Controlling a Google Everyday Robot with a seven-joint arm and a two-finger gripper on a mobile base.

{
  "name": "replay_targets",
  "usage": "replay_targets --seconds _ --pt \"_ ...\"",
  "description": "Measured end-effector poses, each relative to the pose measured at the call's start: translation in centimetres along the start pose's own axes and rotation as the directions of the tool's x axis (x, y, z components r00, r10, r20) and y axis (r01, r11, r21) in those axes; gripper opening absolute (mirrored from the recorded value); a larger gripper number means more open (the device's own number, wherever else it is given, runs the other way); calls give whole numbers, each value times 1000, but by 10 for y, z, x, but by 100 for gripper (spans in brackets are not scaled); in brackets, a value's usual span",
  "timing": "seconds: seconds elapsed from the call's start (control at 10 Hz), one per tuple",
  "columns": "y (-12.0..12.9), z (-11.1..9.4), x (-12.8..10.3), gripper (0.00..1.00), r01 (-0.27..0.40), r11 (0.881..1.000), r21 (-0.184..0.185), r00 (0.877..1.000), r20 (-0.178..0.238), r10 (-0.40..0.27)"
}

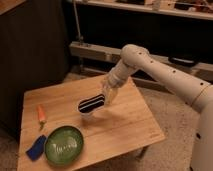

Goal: Pick up the ceramic bowl

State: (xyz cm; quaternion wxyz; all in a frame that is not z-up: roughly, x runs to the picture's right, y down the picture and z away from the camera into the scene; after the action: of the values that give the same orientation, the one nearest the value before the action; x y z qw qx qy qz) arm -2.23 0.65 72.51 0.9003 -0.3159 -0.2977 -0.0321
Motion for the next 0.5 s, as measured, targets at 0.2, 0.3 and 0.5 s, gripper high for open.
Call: replay_targets --seconds 0.2,0.3,0.5 --pt "0 4 -34 80 241 970 -32 970 25 -241" --pt "3 4 -46 80 358 932 -61 933 47 -356" --pt "10 11 -69 80 550 824 -136 835 95 -542"
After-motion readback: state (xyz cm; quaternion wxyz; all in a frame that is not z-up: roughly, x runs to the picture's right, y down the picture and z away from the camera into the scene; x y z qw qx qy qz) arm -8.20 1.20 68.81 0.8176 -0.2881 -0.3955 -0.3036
